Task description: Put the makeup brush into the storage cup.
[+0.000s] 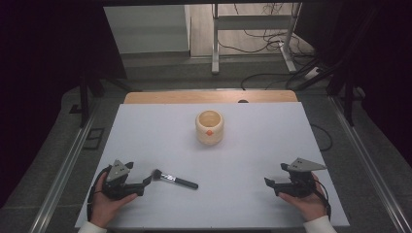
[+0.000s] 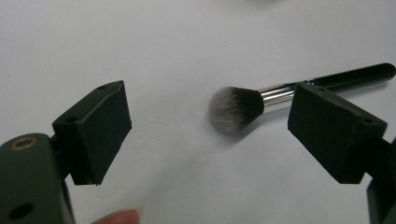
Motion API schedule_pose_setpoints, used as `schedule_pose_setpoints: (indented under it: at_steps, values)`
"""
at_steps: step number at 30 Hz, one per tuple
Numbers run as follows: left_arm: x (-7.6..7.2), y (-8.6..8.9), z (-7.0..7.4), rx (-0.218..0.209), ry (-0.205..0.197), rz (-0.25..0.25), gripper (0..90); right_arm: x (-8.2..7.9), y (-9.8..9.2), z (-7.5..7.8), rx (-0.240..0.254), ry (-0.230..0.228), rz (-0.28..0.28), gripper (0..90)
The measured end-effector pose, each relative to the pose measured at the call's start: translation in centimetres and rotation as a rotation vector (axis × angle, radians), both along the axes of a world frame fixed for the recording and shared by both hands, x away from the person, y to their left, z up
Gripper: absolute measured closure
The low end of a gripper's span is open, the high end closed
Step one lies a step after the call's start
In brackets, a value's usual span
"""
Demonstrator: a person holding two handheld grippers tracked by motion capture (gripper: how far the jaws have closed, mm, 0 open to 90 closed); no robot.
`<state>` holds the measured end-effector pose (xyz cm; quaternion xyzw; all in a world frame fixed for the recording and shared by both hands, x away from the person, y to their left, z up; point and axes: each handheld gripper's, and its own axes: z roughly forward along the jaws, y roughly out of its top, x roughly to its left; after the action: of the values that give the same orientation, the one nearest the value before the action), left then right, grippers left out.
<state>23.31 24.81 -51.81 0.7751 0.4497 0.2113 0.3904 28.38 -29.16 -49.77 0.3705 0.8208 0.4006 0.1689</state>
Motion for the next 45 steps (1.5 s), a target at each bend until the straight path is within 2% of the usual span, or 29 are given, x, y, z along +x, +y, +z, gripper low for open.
schedule_pose_setpoints:
  at_steps: [16, 19, 23, 33, 45]
  values:
    - [-0.1, -0.3, -0.1, 0.005, -0.005, -0.014, 12.5, -0.1, 0.0, -0.1, -0.009, -0.008, -0.005, 17.2]
    - [-0.1, -0.5, -0.1, 0.005, -0.009, -0.021, 10.7, -0.2, 0.1, 0.1, -0.012, -0.036, -0.009, 18.6]
    - [0.0, -0.6, -0.1, 0.011, -0.004, -0.018, 9.2, -0.1, 0.0, 0.0, -0.003, -0.024, -0.004, 18.5]
    - [0.0, -0.9, 0.6, 0.010, 0.017, -0.023, 8.0, -0.2, -0.1, 0.0, -0.006, -0.023, 0.011, 18.2]
    - [0.2, -0.6, 1.6, 0.042, -0.008, -0.064, 9.6, -0.3, 0.0, -0.1, -0.017, -0.021, -0.004, 18.0]
